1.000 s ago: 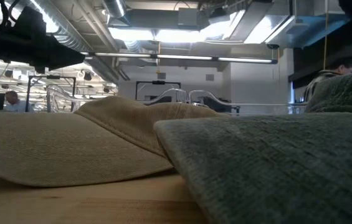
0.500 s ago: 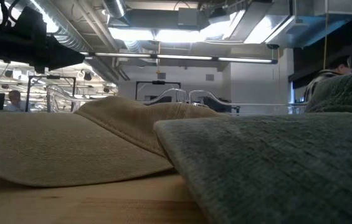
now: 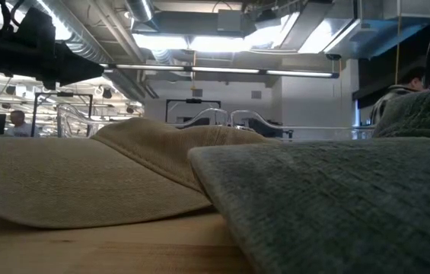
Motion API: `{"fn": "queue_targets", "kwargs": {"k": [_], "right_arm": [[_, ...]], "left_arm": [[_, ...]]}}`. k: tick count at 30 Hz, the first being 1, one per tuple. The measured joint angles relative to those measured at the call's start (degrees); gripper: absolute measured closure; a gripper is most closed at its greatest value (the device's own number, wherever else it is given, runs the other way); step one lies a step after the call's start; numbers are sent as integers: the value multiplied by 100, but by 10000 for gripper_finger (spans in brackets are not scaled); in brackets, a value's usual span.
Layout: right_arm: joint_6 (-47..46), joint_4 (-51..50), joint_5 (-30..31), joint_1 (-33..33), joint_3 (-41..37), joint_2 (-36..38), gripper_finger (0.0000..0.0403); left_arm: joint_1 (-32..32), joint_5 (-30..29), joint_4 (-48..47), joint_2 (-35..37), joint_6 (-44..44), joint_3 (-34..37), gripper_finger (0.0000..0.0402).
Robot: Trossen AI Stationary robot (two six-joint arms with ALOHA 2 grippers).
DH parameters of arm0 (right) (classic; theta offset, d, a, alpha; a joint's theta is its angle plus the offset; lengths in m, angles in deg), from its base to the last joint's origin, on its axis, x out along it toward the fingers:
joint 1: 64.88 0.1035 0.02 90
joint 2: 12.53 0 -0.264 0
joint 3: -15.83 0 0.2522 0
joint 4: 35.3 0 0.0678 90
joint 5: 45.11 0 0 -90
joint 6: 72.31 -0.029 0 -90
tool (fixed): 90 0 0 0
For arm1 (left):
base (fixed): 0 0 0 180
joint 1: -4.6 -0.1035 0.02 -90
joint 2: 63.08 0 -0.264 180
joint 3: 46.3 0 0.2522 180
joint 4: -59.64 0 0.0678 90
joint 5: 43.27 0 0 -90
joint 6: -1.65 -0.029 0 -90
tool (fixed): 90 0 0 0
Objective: Pick & Place hat
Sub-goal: Put the bottom right brown cap into the right transparent bin
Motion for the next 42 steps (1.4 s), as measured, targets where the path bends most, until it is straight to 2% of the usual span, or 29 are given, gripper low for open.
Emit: {"fn": "queue_targets", "kwargs": {"k": [10, 13, 19, 27, 31, 34, 36, 42], "right_arm": [[206, 1326, 54, -11, -2, -961, 209], [368, 2054, 92, -11, -2, -1179, 209], [762, 3530, 694, -13, 10, -1373, 209], [769, 2656, 1128, -4, 136, -957, 209], [1127, 1744, 1562, 49, 456, -789, 209], [1024, 1079, 1340, 70, 450, -792, 209], [982, 1063, 1062, 70, 364, -792, 209], [961, 1611, 1053, 70, 41, -833, 209]], "left_arm": [[0, 0, -2, 0, -1, 1, 288], [0, -23, -2, 0, -1, -1, 288], [0, -37, -2, 0, -1, 1, 288], [0, -39, -11, 0, -2, 1, 288], [2, -40, -13, 0, -1, -1, 288], [0, -42, -15, 0, -1, 1, 288], [0, -42, -17, 0, -1, 0, 288], [0, -42, -20, 0, -1, 0, 288]]}}
